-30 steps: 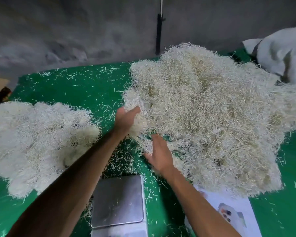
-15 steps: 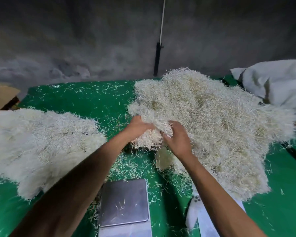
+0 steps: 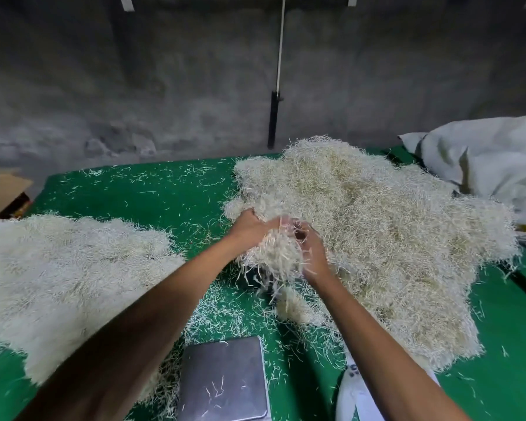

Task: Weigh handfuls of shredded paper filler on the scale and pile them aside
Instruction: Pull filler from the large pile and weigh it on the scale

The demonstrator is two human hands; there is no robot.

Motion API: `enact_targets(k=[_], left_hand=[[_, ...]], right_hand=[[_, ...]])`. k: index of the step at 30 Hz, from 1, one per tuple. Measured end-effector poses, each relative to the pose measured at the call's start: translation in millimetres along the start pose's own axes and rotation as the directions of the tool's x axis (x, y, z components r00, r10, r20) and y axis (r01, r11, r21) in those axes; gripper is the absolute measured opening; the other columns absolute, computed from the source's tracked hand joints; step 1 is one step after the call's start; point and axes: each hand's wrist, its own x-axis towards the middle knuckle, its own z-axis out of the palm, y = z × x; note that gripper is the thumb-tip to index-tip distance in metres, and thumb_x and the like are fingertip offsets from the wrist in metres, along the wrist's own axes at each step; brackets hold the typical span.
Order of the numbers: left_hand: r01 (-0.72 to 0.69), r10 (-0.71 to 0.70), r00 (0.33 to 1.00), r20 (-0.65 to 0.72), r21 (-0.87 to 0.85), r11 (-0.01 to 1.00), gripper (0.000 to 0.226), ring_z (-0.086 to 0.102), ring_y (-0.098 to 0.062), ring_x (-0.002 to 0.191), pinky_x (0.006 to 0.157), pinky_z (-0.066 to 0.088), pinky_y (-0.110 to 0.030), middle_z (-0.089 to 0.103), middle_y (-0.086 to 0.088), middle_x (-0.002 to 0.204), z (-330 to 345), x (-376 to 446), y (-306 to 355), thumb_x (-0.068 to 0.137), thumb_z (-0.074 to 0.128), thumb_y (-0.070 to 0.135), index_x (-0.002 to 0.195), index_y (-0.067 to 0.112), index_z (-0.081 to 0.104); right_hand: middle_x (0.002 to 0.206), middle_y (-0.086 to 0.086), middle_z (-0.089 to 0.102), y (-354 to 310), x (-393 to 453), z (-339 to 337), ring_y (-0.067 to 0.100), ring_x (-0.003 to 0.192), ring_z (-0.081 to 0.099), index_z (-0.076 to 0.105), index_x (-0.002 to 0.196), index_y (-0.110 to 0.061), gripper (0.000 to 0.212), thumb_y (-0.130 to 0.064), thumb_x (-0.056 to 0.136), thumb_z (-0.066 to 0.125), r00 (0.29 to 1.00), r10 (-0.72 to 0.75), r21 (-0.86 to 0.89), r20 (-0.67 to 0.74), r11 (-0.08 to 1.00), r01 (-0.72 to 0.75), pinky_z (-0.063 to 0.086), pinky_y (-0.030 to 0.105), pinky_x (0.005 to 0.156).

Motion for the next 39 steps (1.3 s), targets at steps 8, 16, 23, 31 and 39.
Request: enact_targets(k=[8,16,23,31,39], left_hand=[[0.107,-0.405,0.905,-0.132,-0.85,0.516,0.074,0.045,-0.043,0.137,0.113,0.038,-0.06,0.041,-0.019,0.154,-36.3,30.5,-17.8,0.091,0.073,0.033,0.151,0.015,0.034],[0.235,-0.238,0.966,0.105,-0.745,0.624,0.121,0.048,-0.034,0.133,0.109,0.042,-0.052,0.046,-0.01,0.15,-27.8,-45.4,-11.0,0.058,0.062,0.095,0.151,0.021,0.041],[0.217,-0.29,0.956,0.044,-0.771,0.599,0.081,0.026,-0.025,0.151,0.12,0.028,-0.047,0.025,-0.007,0.165,-28.6,-98.8,-60.4,0.094,0.039,0.076,0.158,0.027,0.031],[0.249,-0.244,0.955,0.169,-0.903,0.351,0.063,0.063,-0.036,0.121,0.103,0.051,-0.052,0.062,-0.019,0.13,-60.0,-119.5,-102.5,0.092,0.064,0.05,0.14,0.009,0.056],[0.231,-0.232,0.965,0.126,-0.827,0.512,0.068,0.063,-0.031,0.12,0.097,0.055,-0.05,0.057,-0.015,0.143,-55.3,-137.5,-137.9,0.09,0.063,0.064,0.141,0.019,0.057]], right_hand=[[0.141,0.01,0.058,-9.6,-10.2,19.9,0.013,0.113,0.059,0.053,0.138,-0.011,0.045,-0.041,0.111,0.035,0.967,0.127,-0.109,-0.221,0.982,-0.154,0.045,0.027,0.101],[0.167,-0.012,0.021,-55.5,-40.5,98.8,0.004,0.15,0.02,0.026,0.161,-0.032,0.067,-0.068,0.104,0.023,0.984,-0.169,-0.194,0.06,0.965,0.177,0.016,0.03,0.119],[0.161,0.008,0.038,-67.4,-67.2,126.0,0.025,0.142,0.043,0.028,0.159,-0.019,0.087,-0.049,0.088,0.07,0.995,0.089,0.047,-0.055,0.995,-0.086,0.038,0.046,0.115],[0.145,0.009,0.052,-51.6,-112.1,141.8,0.022,0.129,0.05,0.046,0.146,-0.023,0.059,-0.057,0.1,0.034,0.959,-0.185,-0.455,0.217,0.85,0.267,0.037,0.056,0.116],[0.127,-0.01,0.058,-22.8,-137.4,131.0,-0.001,0.099,0.052,0.041,0.152,-0.021,0.06,-0.027,0.095,0.059,0.926,-0.198,-0.344,0.32,0.887,0.308,0.047,0.027,0.092]])
